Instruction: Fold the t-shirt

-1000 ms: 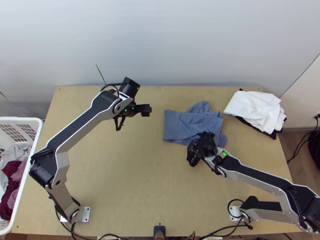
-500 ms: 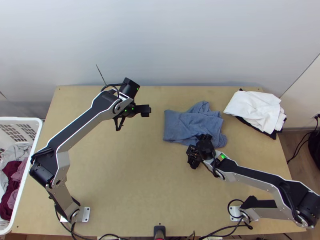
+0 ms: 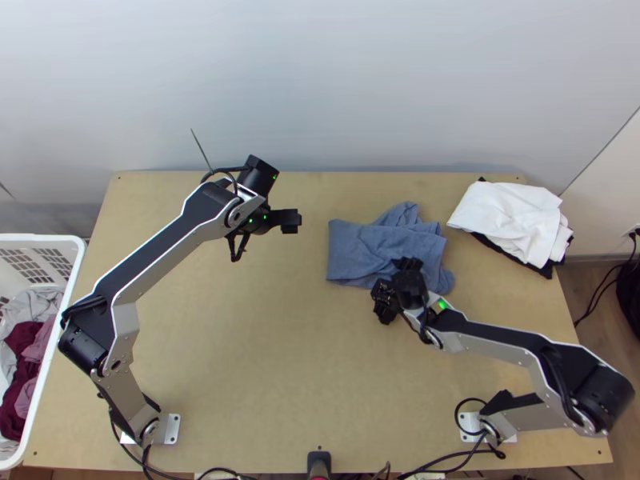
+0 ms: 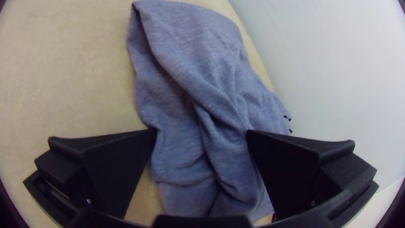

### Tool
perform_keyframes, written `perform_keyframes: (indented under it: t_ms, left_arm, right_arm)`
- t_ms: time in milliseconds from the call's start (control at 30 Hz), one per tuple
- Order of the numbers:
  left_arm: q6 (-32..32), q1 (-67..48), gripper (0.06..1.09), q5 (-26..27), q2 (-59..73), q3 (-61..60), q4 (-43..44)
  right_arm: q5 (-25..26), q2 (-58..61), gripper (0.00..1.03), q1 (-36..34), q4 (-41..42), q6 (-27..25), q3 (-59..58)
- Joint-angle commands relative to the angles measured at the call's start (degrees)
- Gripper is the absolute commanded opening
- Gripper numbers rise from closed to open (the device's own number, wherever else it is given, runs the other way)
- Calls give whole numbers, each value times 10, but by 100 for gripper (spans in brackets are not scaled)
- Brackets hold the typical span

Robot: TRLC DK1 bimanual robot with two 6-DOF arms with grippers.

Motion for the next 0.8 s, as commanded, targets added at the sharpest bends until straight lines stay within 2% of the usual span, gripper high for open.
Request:
perform_keyframes:
  t_ms: [0, 233, 367, 533, 567, 600, 633, 700, 767]
  left_arm:
    - [1, 1, 104, 0, 0, 0, 0]
    - [6, 11, 104, 0, -3, 1, 0]
    - [7, 16, 104, 2, 1, 3, 0]
    - [4, 10, 104, 3, 3, 10, 0]
    - [4, 9, 104, 3, 3, 9, 0]
    - [4, 9, 104, 3, 2, 7, -1]
    - [4, 9, 104, 3, 2, 5, -1]
    - [5, 11, 104, 3, 2, 5, -1]
    - [5, 11, 104, 3, 2, 9, -1]
  right_arm:
    - [6, 53, 99, -19, 20, -7, 39]
    - [8, 55, 99, -21, 42, -17, 44]
    - [8, 100, 99, -33, 46, -19, 69]
    - [8, 142, 99, -44, 45, -2, 127]
    - [9, 148, 96, -48, 42, 7, 140]
    - [11, 153, 86, -53, 38, 10, 150]
    - [11, 156, 70, -57, 33, 17, 157]
    - [11, 162, 11, -58, 27, 17, 167]
    - [14, 165, 9, -60, 21, 28, 167]
